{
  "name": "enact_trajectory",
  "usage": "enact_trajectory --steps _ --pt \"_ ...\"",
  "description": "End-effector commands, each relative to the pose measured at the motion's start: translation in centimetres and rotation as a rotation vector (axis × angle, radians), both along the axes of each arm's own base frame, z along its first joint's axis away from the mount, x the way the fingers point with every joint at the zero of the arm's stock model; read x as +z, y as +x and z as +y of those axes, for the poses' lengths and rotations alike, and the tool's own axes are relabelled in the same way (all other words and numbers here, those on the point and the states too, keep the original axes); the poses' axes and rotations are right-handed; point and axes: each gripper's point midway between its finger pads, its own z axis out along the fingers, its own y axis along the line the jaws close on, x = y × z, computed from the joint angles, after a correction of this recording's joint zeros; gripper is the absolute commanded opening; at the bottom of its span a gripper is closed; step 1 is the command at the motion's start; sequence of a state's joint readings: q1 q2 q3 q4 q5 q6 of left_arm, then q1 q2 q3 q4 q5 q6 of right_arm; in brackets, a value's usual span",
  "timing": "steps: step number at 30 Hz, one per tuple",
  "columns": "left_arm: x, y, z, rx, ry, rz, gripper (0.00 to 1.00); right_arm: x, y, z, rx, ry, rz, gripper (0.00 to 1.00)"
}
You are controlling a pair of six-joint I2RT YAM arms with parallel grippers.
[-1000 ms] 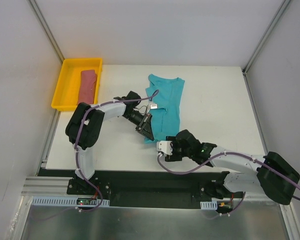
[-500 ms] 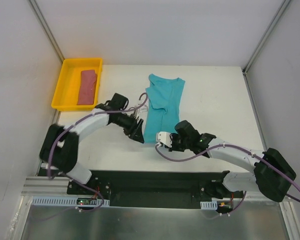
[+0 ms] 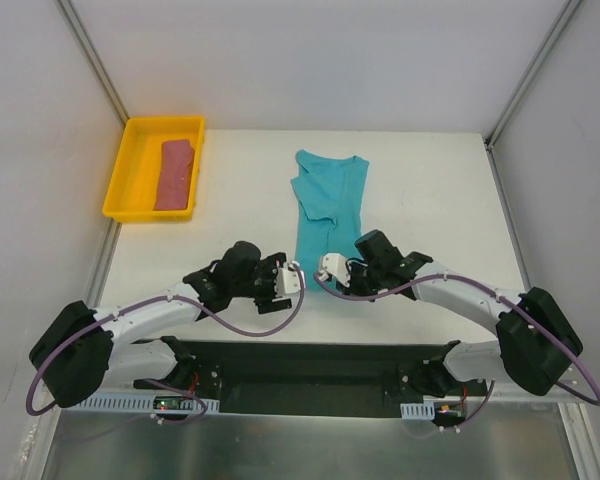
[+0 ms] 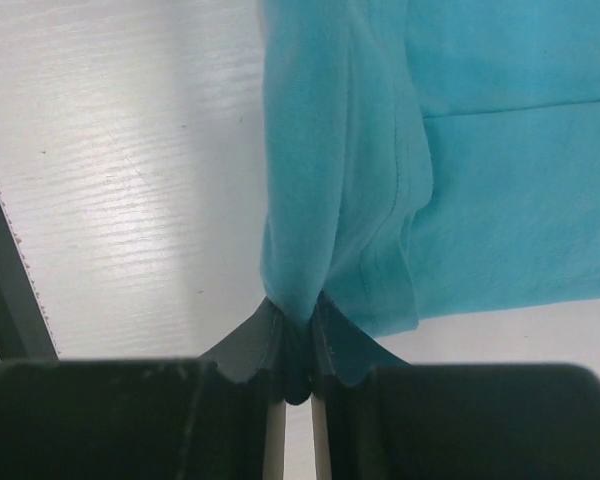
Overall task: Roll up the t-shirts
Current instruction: Roll the T-shirt to the center of the board.
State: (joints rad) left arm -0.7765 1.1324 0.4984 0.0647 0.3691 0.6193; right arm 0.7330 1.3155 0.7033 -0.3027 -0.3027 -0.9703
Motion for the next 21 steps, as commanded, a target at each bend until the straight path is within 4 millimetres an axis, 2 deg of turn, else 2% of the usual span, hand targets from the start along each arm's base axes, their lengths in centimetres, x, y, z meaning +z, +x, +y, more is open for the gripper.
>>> enact_trajectory --steps 1,5,10,16,17,19,20,21 --pt "3.5 3.2 -2.4 -0.036 -0.091 -0.222 0.73 1.1 -0.4 0.8 0.034 0.032 0.033 0.12" --pt "3.4 2.3 -3.3 -0.084 -0.113 -0.181 0.73 1.1 -0.5 0.7 0.027 0.037 0.035 0.12" --pt "2.5 0.1 -5.1 -0.170 -0.128 -0.099 0.69 1.2 -0.5 0.8 0.003 0.051 0.037 0.12" --pt "0.8 0.9 -6.1 -0.138 -0.093 -0.063 0.56 1.2 -0.7 0.7 -0.016 0.063 0.051 0.11" --pt "0.0 1.1 -6.1 -0.127 -0.073 -0.050 0.53 1.2 -0.7 0.7 -0.022 0.065 0.054 0.11" --pt "-0.2 1.4 -6.4 -0.113 -0.071 -0.037 0.44 1.3 -1.0 0.7 -0.017 0.067 0.062 0.11" --pt "-0.6 1.3 -6.3 -0.109 -0.065 -0.020 0.36 1.3 -1.1 0.7 -0.015 0.066 0.068 0.11" --pt "-0.5 1.2 -6.4 -0.102 -0.063 -0.005 0.20 1.3 -1.2 0.7 -0.015 0.066 0.076 0.11"
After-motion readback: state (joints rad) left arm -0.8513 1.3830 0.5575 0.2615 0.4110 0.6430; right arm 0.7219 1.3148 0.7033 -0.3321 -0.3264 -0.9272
